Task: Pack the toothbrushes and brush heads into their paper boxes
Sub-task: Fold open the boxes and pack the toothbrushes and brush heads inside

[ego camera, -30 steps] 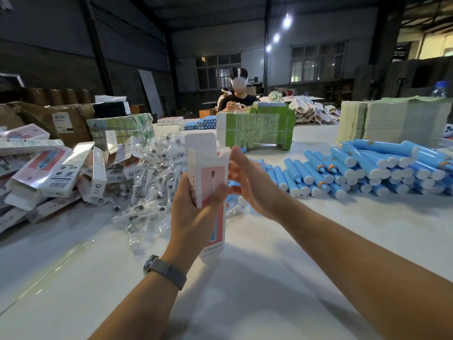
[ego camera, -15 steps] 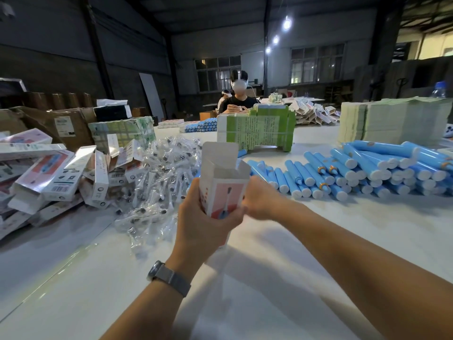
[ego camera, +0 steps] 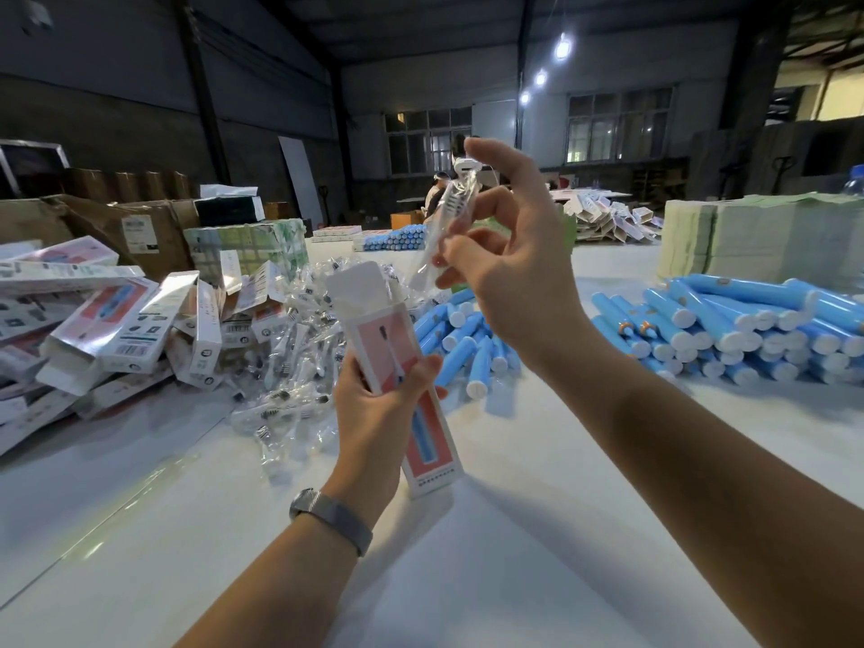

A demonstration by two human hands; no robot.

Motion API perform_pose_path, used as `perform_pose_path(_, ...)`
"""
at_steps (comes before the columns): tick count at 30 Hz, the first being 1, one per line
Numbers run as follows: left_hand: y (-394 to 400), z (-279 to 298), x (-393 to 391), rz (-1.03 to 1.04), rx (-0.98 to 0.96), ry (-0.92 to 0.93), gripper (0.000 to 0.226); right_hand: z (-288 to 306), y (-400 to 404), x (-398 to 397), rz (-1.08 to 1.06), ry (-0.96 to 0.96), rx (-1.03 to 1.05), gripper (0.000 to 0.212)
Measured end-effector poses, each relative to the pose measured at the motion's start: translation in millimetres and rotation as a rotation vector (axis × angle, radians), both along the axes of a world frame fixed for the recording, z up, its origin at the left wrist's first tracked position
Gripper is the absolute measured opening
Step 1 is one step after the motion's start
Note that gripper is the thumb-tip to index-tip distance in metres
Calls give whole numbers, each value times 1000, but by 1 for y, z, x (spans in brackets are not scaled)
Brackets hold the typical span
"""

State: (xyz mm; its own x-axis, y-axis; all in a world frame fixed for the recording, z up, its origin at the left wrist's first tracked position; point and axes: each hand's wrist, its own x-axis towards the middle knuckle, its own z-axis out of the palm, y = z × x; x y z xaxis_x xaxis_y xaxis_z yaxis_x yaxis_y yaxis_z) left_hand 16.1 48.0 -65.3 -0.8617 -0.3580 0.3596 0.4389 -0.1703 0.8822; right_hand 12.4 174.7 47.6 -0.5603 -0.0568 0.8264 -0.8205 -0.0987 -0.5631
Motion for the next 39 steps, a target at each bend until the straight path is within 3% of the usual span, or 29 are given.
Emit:
perform_pose_path(3, 3, 1, 1, -22, 18, 12, 34, -2, -2, 2, -68, 48, 41, 61)
perform_pose_path(10, 11, -5, 1, -39, -188, 115, 43, -5, -5, 2, -248, 199, 152, 44)
perform_pose_path(13, 11, -5, 0, -37, -210, 131, 42, -5, -3, 3, -455, 302, 408, 36)
perform_pose_path(16, 12, -6, -1, -34, -238, 152, 42, -7, -2, 3, -533, 313, 622, 31)
perform_pose_path(20, 13, -5, 0, -48, -200, 154, 46, -11, 1, -1, -526, 275, 699, 15)
perform_pose_path(26, 14, 0, 0, -47, -137, 156, 49, -25, 1, -11, -452, 276, 692, 23)
perform_pose_path(36, 6, -5, -3, -71, -288, 282, 21, -35, 7, -23, -261, 76, 701, 31)
perform_pose_path(39, 6, -4, -1, 31, -374, 362, 29, -35, 8, -21, -241, 86, 699, 25)
